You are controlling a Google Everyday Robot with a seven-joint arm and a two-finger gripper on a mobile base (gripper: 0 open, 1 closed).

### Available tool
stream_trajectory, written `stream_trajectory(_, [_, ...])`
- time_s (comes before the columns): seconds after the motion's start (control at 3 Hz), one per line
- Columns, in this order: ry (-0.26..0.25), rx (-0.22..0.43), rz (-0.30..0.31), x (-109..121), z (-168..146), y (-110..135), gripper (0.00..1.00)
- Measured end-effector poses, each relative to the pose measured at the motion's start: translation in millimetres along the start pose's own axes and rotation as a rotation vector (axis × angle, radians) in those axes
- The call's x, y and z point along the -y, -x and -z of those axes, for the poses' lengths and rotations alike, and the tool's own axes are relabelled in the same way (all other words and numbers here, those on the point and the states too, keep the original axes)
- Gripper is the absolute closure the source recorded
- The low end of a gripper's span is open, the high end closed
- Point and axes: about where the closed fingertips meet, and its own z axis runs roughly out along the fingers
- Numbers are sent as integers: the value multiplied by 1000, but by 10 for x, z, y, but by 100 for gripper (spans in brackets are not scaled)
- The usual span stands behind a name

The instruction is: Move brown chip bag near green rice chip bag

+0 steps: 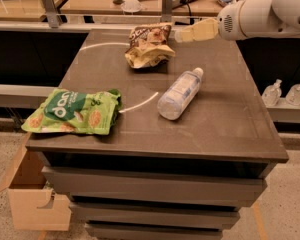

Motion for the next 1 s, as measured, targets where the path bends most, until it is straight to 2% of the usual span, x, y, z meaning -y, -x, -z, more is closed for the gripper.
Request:
stream_trajectory(0.33, [-46, -56, -59, -314, -389, 37, 0])
stream_trajectory(0.67, [-84, -102, -104, -470, -685, -2, 0])
stream_trajectory(1.0, [-100, -147, -228, -562, -966, -83, 0])
